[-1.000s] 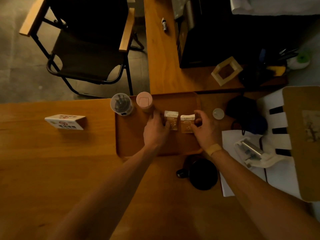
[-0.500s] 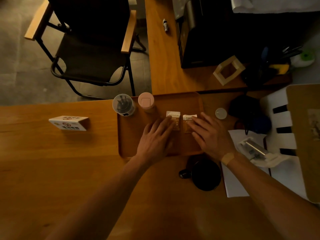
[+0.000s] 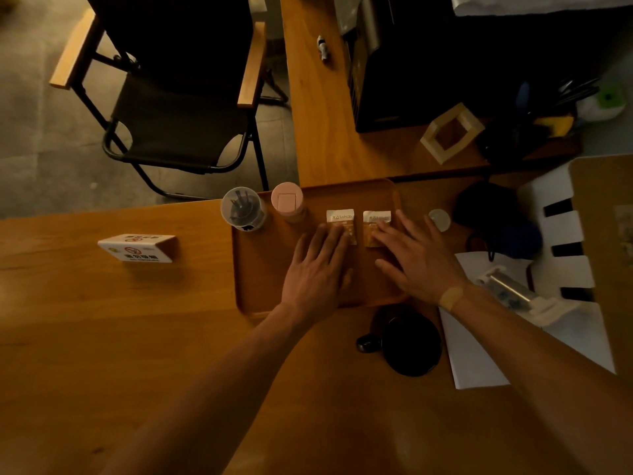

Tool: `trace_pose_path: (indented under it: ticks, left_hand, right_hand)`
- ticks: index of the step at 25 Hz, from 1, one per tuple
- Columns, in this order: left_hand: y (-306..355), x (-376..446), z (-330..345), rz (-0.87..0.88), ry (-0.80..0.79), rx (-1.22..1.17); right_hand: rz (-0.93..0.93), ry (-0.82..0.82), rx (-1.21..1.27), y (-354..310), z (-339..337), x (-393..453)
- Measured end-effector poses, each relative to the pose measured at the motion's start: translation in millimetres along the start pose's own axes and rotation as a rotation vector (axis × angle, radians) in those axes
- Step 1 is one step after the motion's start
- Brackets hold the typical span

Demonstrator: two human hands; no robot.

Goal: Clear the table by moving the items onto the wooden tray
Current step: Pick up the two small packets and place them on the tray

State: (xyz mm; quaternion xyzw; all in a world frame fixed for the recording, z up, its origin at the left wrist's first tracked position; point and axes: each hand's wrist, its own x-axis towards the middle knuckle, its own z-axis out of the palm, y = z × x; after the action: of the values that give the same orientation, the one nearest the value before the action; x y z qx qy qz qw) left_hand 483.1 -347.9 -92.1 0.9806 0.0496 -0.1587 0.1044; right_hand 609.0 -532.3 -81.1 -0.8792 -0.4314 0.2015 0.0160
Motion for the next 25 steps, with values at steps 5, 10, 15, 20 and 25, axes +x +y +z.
trace_pose_path:
  ticks: [5,10,15,20,25]
  left_hand:
    - [5.3,20.4,-8.4,-0.046,-0.010,-0.021]
    - [4.7,31.6,-13.7,-0.072,-0.038,-0.031]
    - [2.3,33.1,-13.6,-0.087,-0.060,0.008]
    - [2.1,31.7,-13.0,-0.086,-0.053,0.009]
    - [0.7,30.9,-12.2,-0.087,-0.054,0.006]
  right_hand:
    - [0.030,-0.028,-0.012,4.8,-6.3,22.0]
    - [0.021,-0.053,-0.006,7.5,-11.9,33.6]
    - [0.036,-0.060,0.012,6.1,-15.2,37.3]
    - [0.056,-0.051,0.022,1.5,-12.6,34.9]
    - [0.060,-0.004,0.057,-0.6,-10.7,34.2]
